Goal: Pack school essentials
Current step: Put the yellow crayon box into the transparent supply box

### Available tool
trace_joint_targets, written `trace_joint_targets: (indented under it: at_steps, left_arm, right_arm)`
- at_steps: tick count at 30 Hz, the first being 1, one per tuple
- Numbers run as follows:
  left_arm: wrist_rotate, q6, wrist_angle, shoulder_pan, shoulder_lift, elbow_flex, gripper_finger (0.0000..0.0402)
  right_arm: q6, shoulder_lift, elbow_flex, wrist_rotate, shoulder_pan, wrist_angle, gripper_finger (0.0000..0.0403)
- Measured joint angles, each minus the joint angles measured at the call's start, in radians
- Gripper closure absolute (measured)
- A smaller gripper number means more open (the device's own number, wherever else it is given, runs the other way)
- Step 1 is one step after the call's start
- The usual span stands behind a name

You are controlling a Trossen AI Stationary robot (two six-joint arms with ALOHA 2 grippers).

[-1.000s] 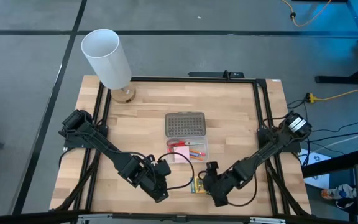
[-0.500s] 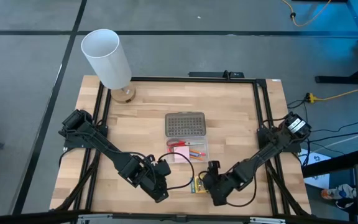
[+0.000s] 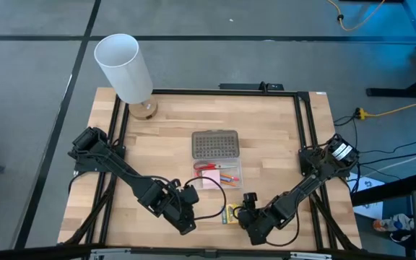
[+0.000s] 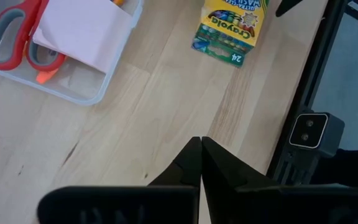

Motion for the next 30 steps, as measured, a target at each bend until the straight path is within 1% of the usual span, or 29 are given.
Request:
trace_joint_targets:
  at_steps: [2, 6, 13, 18, 19, 23, 27, 30]
  left_arm:
    - [0.000, 0.000, 0.000, 0.000, 0.000, 0.000, 0.0397]
    - [0.000, 0.000, 0.002, 0.000, 0.000, 0.000, 0.0396]
    - [0.000, 0.001, 0.003, 0.000, 0.000, 0.000, 0.0397]
    - [-0.001, 0.002, 0.003, 0.000, 0.000, 0.000, 0.0400]
    - [-0.001, 0.002, 0.003, 0.000, 0.000, 0.000, 0.0400]
    - [-0.001, 0.001, 0.003, 0.000, 0.000, 0.000, 0.0397]
    - [-0.001, 0.001, 0.003, 0.000, 0.000, 0.000, 0.0399]
    - [-0.001, 0.001, 0.003, 0.000, 0.000, 0.000, 0.0400]
  right_arm:
    - [-0.009, 0.000, 0.000, 0.008, -0.001, -0.002, 0.0085]
    - [-0.053, 0.002, -0.001, 0.064, -0.003, -0.020, 0.0085]
    - [-0.056, 0.003, 0.000, 0.127, -0.006, -0.051, 0.0085]
    - [-0.087, 0.004, 0.029, 0.188, -0.006, -0.106, 0.0085]
    - [-0.100, 0.004, 0.029, 0.191, -0.009, -0.109, 0.0085]
    - [-0.103, 0.004, 0.029, 0.127, -0.032, -0.111, 0.0085]
    - [-0.108, 0.006, 0.029, 0.129, -0.053, -0.117, 0.0085]
    - [-0.108, 0.022, 0.029, 0.095, -0.075, -0.112, 0.0085]
